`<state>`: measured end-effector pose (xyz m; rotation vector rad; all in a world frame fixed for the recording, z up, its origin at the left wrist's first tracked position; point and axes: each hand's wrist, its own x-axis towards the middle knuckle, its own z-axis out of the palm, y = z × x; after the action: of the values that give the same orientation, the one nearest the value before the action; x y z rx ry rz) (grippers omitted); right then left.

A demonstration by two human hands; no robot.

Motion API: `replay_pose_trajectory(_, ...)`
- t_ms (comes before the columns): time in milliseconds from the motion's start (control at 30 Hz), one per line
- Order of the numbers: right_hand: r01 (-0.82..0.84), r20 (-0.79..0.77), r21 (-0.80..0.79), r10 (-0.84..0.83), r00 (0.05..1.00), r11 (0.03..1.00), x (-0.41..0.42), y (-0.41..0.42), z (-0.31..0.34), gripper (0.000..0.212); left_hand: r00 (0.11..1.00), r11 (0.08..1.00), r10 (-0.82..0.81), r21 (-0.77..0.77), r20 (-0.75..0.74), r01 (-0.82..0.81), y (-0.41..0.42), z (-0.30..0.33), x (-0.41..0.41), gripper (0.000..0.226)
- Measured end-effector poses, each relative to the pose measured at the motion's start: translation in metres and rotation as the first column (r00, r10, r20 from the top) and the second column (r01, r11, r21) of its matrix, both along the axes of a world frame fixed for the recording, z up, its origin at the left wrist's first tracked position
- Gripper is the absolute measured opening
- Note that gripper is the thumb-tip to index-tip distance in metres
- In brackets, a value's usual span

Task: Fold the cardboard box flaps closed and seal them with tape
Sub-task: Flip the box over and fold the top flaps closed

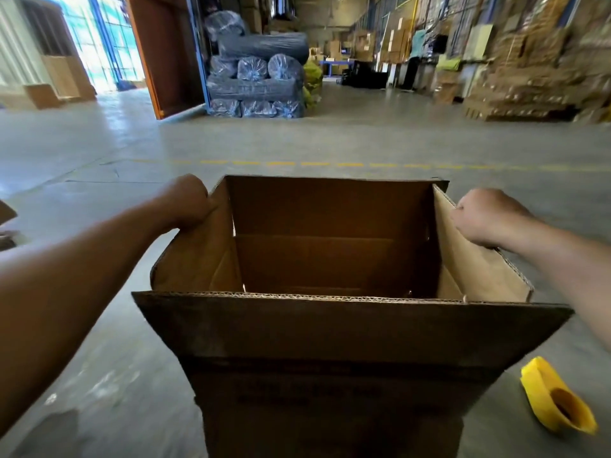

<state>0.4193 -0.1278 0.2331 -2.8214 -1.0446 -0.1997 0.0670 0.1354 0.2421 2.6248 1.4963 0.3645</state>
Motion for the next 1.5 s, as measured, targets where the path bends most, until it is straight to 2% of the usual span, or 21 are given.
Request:
replay_pose_trajectory(100,-0.034,0.022,-0.03,0.035,0.999,0.999,0.003,0.007,-0.003,0.031,0.999,1.0,0.002,-0.001,0.04,-0.001,0.001,-0.001,0.001,0.039)
replay_pose_trajectory(200,-0.051,0.041,-0.105,0.055,0.998,0.993,0.003,0.01,-0.002,0.032,0.977,0.998,0.036,-0.065,0.208,-0.023,0.002,-0.005,-0.002,0.032)
replay_pose_trajectory(267,-0.056,0.089,-0.162,0.071,0.993,0.985,-0.001,0.016,-0.001,0.033,0.938,0.987,0.065,-0.163,0.34,-0.009,0.003,-0.008,-0.004,0.029)
replay_pose_trajectory(333,-0.086,0.139,-0.161,0.109,0.984,0.983,-0.012,0.03,0.003,0.043,0.891,0.951,0.099,-0.304,0.444,0.046,0.004,-0.011,-0.006,0.029)
replay_pose_trajectory(433,-0.226,0.131,-0.111,0.24,0.962,0.968,-0.033,0.066,0.008,0.059,0.82,0.89,0.14,-0.434,0.555,0.142,0.006,-0.015,-0.007,0.028)
replay_pose_trajectory(567,-0.382,0.03,-0.083,0.385,0.922,0.92,-0.069,0.126,0.013,0.07,0.761,0.862,0.154,-0.463,0.63,0.208,0.013,-0.021,-0.006,0.027)
replay_pose_trajectory(700,-0.364,-0.037,-0.122,0.362,0.931,0.923,-0.086,0.171,0.002,0.078,0.728,0.824,0.152,-0.492,0.669,0.28,0.016,-0.025,-0.007,0.027)
replay_pose_trajectory(800,-0.321,-0.047,-0.102,0.317,0.947,0.942,-0.085,0.185,-0.008,0.083,0.674,0.681,0.228,-0.61,0.702,0.406,0.017,-0.031,-0.004,0.025)
replay_pose_trajectory(900,-0.319,-0.088,-0.033,0.316,0.945,0.947,-0.082,0.186,-0.018,0.083,0.724,0.563,0.159,-0.664,0.671,0.491,0.018,-0.048,0.01,0.052)
replay_pose_trajectory(967,-0.331,-0.089,0.006,0.33,0.94,0.944,-0.081,0.183,-0.023,0.082,0.77,0.595,0.006,-0.621,0.638,0.51,0.012,-0.065,0.019,0.063)
replay_pose_trajectory(1000,-0.335,-0.078,0.015,0.335,0.939,0.942,-0.081,0.183,-0.024,0.081,0.802,0.644,-0.122,-0.568,0.584,0.512,0.01,-0.077,0.021,0.062)
replay_pose_trajectory(1067,-0.334,-0.052,0.008,0.334,0.941,0.943,-0.079,0.182,-0.025,0.081,0.859,0.734,-0.402,-0.45,0.316,0.509,0.013,-0.104,0.022,0.063)
replay_pose_trajectory(1100,-0.333,-0.041,0.003,0.333,0.942,0.943,-0.079,0.182,-0.025,0.081,0.861,0.765,-0.483,-0.402,0.16,0.504,0.016,-0.117,0.021,0.066)
replay_pose_trajectory(1133,-0.333,-0.031,0.0,0.333,0.942,0.943,-0.078,0.183,-0.026,0.082,0.856,0.788,-0.514,-0.366,0.053,0.495,0.019,-0.126,0.02,0.069)
replay_pose_trajectory(1233,-0.332,-0.017,-0.008,0.332,0.943,0.943,-0.08,0.183,-0.027,0.084,0.869,0.836,-0.493,-0.3,-0.047,0.459,0.022,-0.139,0.023,0.08)
replay_pose_trajectory(1333,-0.331,-0.012,-0.014,0.331,0.944,0.943,-0.082,0.182,-0.027,0.085,0.856,0.888,-0.454,-0.206,-0.246,0.411,0.017,-0.145,0.027,0.089)
replay_pose_trajectory(1400,-0.334,-0.006,-0.015,0.334,0.942,0.942,-0.083,0.18,-0.026,0.085,0.854,0.9,-0.434,-0.178,-0.288,0.397,0.014,-0.146,0.029,0.09)
replay_pose_trajectory(1500,-0.354,-0.007,-0.016,0.354,0.935,0.935,-0.082,0.175,-0.022,0.086,0.862,0.902,-0.43,-0.169,-0.269,0.397,0.013,-0.147,0.027,0.093)
